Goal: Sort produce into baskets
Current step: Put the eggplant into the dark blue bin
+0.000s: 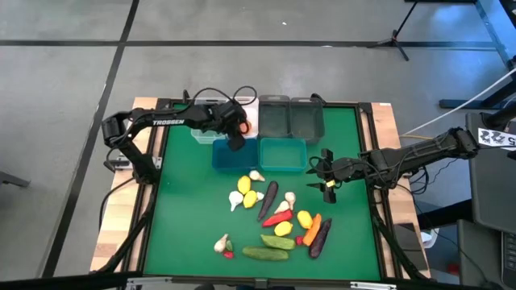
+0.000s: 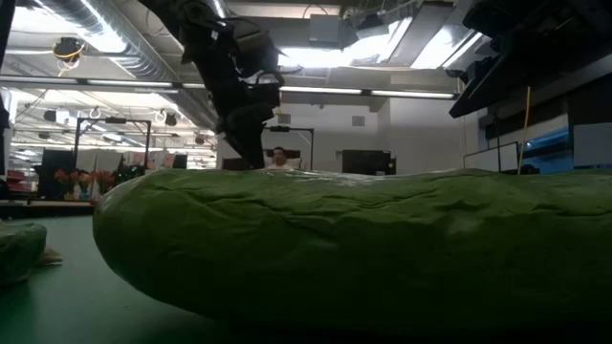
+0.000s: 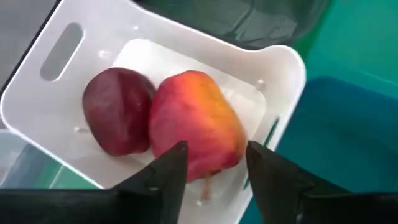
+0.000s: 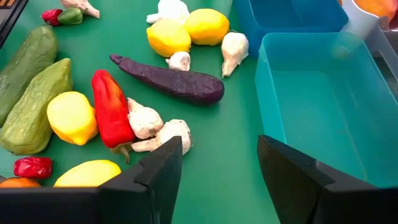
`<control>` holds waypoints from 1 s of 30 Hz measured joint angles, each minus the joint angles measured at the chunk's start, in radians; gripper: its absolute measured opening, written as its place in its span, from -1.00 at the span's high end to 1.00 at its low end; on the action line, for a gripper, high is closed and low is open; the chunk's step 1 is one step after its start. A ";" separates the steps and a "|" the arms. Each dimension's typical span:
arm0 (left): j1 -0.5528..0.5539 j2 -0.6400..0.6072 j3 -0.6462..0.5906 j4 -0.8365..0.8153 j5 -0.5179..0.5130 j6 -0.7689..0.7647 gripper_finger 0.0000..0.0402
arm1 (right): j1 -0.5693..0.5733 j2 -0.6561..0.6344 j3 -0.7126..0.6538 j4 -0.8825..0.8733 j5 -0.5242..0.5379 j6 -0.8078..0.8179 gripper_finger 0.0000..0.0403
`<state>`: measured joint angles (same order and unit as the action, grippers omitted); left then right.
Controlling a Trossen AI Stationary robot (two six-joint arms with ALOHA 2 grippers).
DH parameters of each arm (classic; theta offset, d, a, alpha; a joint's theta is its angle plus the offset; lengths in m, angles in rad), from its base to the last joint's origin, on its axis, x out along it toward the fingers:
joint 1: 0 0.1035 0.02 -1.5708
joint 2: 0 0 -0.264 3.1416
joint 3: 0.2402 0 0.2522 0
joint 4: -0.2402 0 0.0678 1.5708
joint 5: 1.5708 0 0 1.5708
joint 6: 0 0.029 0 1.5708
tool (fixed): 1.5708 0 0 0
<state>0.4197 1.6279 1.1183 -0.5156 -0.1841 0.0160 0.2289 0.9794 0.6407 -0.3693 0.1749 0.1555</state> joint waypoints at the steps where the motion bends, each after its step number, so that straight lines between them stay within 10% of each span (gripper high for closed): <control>1: -0.008 0.000 0.006 -0.014 0.000 0.007 0.14 | 0.000 0.000 0.000 0.000 0.000 0.000 -0.04; 12: -0.190 -0.005 0.187 -0.252 0.062 0.114 0.08 | 0.000 0.000 0.000 0.003 0.000 0.000 -0.04; 19: -0.396 0.002 0.190 -0.050 0.110 -0.003 0.08 | 0.000 0.000 0.000 0.003 0.000 0.000 -0.04; 30: -0.616 0.110 0.190 0.176 -0.270 -0.421 0.12 | 0.000 0.000 0.001 0.012 0.000 -0.003 -0.04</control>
<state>-0.1963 1.7384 1.3083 -0.3397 -0.4536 -0.4050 0.2287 0.9798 0.6415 -0.3569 0.1749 0.1528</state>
